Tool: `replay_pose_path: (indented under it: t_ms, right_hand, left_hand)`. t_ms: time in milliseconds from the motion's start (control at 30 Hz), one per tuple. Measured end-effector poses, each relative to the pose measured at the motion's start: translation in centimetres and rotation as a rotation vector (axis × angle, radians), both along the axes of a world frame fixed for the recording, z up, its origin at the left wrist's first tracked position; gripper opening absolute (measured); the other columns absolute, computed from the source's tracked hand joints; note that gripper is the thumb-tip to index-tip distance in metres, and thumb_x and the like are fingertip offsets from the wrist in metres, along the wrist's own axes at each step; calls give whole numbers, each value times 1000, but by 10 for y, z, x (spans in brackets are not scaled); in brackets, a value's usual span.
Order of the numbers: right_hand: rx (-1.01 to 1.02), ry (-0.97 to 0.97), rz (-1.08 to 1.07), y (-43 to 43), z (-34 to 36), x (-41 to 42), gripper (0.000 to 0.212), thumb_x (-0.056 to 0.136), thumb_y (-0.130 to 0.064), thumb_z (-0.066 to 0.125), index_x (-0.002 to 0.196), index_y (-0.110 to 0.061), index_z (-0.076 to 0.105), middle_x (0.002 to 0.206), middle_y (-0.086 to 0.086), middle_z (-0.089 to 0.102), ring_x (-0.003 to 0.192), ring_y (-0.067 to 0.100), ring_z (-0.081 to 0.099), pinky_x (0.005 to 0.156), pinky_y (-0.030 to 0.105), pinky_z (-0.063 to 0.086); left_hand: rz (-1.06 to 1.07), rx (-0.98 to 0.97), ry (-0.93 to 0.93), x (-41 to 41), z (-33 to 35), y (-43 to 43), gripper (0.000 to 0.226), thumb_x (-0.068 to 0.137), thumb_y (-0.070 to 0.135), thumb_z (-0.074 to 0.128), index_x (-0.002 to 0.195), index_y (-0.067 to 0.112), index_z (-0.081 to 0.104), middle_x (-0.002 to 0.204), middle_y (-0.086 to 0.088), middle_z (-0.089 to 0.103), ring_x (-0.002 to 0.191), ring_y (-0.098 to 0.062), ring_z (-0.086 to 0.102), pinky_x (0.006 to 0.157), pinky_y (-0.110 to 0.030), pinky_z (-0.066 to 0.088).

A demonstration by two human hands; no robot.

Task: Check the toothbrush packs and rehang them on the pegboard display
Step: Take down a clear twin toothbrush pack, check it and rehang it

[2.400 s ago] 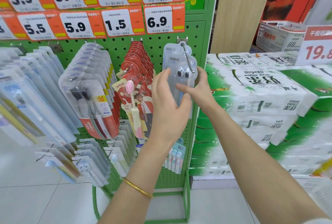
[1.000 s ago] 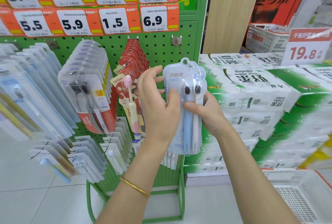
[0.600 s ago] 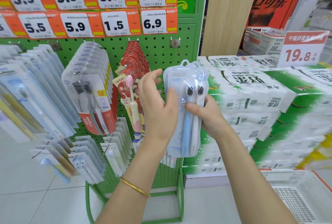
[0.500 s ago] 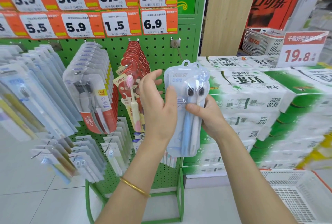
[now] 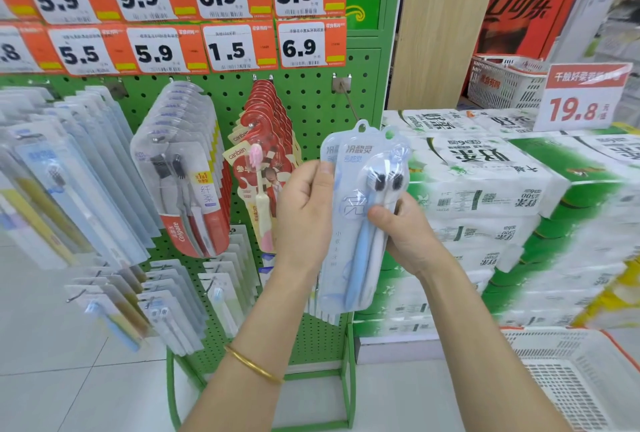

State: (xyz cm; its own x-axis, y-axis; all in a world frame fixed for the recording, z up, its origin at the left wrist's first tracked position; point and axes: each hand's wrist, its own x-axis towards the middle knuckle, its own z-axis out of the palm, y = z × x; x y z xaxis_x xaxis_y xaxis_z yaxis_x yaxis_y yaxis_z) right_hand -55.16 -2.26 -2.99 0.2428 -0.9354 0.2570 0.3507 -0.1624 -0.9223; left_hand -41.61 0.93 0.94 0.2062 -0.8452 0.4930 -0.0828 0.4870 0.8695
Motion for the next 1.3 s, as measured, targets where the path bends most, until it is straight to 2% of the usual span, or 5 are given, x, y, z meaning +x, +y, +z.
replay_pose_path:
  t_ms: [200, 533, 733, 1133, 1300]
  right_hand:
    - [-13, -62, 26, 3, 0, 9, 80, 55, -55, 83, 118, -15, 52, 113, 0, 68, 107, 18, 63, 87, 29, 52]
    - [16, -1, -46, 6, 4, -2, 70, 49, -53, 87, 102, -16, 61, 92, -3, 74, 84, 12, 69, 70, 26, 55]
    - [-15, 150, -75, -2, 7, -9, 17, 81, -22, 68, 95, -16, 62, 86, -5, 74, 79, 12, 69, 72, 29, 55]
    - [8, 299, -189, -44, 3, 2, 24, 90, -24, 62, 111, -11, 61, 111, 5, 69, 104, 21, 66, 95, 41, 50]
    - [34, 342, -188, -75, 9, 6, 23, 91, -25, 62, 111, -15, 62, 111, 2, 69, 103, 19, 66, 97, 42, 49]
  left_hand:
    - [240, -127, -114, -2, 1, 7, 28, 100, 21, 37, 74, 14, 46, 67, 8, 44, 63, -4, 37, 60, -20, 33]
    - [504, -203, -159, 17, 8, 4, 30, 101, 22, 31, 80, 8, 46, 72, 5, 44, 69, -21, 42, 63, -37, 36]
    - [549, -224, -162, 23, 15, 5, 23, 101, 21, 32, 79, 18, 39, 70, 16, 37, 69, -14, 35, 65, -29, 29]
    - [494, -204, -129, 21, 17, 12, 32, 101, 18, 34, 72, 29, 34, 66, 13, 36, 61, -3, 35, 59, -17, 29]
    - [397, -144, -78, 20, 10, 17, 30, 103, 16, 34, 80, 5, 49, 72, -6, 48, 64, -7, 39, 62, -19, 34]
